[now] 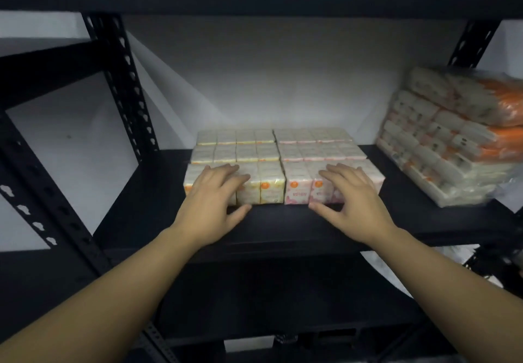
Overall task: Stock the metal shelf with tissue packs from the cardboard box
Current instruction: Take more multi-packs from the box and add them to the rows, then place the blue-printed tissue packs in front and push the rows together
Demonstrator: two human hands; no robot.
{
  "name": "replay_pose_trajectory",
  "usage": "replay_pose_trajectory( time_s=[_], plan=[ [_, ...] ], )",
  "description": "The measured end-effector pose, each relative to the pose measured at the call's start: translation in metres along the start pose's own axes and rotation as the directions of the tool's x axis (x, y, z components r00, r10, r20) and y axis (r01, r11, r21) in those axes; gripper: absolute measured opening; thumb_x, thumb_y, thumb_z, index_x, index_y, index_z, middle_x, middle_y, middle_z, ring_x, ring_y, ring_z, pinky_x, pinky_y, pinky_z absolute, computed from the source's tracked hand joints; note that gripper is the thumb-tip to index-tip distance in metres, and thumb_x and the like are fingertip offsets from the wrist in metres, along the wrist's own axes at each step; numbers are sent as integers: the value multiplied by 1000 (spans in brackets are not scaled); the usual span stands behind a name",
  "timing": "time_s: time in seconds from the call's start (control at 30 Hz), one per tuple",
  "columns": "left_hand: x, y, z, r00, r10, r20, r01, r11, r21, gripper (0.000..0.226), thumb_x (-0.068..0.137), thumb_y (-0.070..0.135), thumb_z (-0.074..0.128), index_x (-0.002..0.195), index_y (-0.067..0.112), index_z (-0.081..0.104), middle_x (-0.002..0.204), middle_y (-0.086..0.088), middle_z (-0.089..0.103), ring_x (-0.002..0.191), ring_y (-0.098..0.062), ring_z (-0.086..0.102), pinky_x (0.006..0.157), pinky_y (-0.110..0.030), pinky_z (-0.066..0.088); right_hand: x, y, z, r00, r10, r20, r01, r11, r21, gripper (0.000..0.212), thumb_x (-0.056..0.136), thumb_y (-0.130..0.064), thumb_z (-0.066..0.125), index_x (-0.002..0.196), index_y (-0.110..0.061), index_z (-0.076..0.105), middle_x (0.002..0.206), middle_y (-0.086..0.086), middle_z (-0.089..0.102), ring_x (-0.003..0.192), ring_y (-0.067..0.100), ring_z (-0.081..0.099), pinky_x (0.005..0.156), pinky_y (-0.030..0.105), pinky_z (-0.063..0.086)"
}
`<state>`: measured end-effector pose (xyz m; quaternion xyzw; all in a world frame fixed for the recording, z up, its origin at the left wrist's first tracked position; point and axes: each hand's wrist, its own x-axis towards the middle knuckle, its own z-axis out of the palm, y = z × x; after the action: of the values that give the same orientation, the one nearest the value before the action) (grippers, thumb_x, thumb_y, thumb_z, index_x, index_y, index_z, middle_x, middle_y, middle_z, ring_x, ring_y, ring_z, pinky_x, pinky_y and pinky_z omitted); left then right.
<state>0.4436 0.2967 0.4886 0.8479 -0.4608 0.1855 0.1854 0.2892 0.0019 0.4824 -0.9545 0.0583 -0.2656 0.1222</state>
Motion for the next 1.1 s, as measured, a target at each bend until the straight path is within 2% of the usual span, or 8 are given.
replay_pose_trajectory(
  time_s=[0.1, 0.17, 0.4, 0.57, 0.7, 0.83, 0.97, 1.1],
  plan=[
    [-55, 13, 10, 997, 45, -60, -49, 997, -65, 53, 90, 35, 77, 138, 17, 63, 143, -8, 55, 137, -27, 49, 116, -53, 39, -50, -26, 18, 988, -66, -140, 72, 997, 31, 51, 89, -48, 74, 129, -16, 70, 134, 1, 63, 129, 24, 55, 107, 46, 44],
    [-91, 19, 25, 997, 42, -64, -49, 994, -99, 50, 90, 34, 76, 136, 16, 66, 144, -8, 56, 137, -26, 50, 121, -51, 34, -86, -40, 37, 987, -75, -141, 85, 994, 65, 45, 88, -41, 77, 123, -13, 73, 129, 2, 64, 124, 24, 58, 103, 43, 46],
    [-200, 27, 92, 986, -106, 126, 136, 955, -262, 51, 97, 44, 61, 143, 20, 60, 148, 1, 54, 141, -19, 49, 127, -43, 24, -186, -65, 112, 982, 67, 176, -102, 976, 195, 50, 92, -51, 68, 130, -19, 71, 135, -6, 62, 128, 13, 55, 108, 34, 41],
    [-280, 22, 153, 893, -238, 381, 355, 894, -272, 59, 97, 52, 55, 148, 24, 54, 148, 5, 53, 135, -17, 51, 118, -45, 40, -247, -68, 175, 915, 204, 348, -286, 936, 204, 54, 92, -53, 64, 131, -16, 70, 131, -4, 66, 123, 13, 57, 105, 37, 48],
    [-347, 16, 203, 751, -276, 600, 468, 864, -188, 59, 93, 56, 51, 143, 25, 57, 138, 3, 60, 124, -23, 57, 104, -45, 50, -297, -74, 225, 807, 301, 508, -427, 892, 149, 54, 90, -55, 61, 129, -18, 69, 125, -2, 69, 118, 19, 60, 99, 42, 54],
    [-409, 17, 247, 568, -288, 771, 557, 824, -102, 71, 87, 68, 41, 145, 29, 54, 136, 3, 58, 124, -24, 56, 101, -39, 49, -342, -79, 269, 675, 380, 633, -518, 854, 40, 51, 91, -51, 70, 132, -21, 66, 123, -1, 69, 120, 23, 60, 100, 36, 51],
    [-455, 22, 291, 441, -345, 829, 662, 749, -41, 70, 91, 63, 58, 151, 30, 47, 137, 3, 55, 128, -22, 52, 104, -36, 46, -385, -80, 314, 515, 448, 731, -607, 793, -58, 62, 91, -55, 71, 144, -26, 58, 136, -2, 65, 127, 20, 57, 99, 22, 39],
    [-493, 24, 348, 349, -417, 839, 752, 659, 14, 73, 92, 56, 66, 154, 27, 42, 145, -2, 52, 134, -26, 48, 106, -41, 46, -438, -68, 372, 315, 467, 826, -694, 707, -134, 74, 89, -64, 68, 152, -31, 48, 141, -5, 63, 130, 19, 56, 101, 26, 42]
  ],
)
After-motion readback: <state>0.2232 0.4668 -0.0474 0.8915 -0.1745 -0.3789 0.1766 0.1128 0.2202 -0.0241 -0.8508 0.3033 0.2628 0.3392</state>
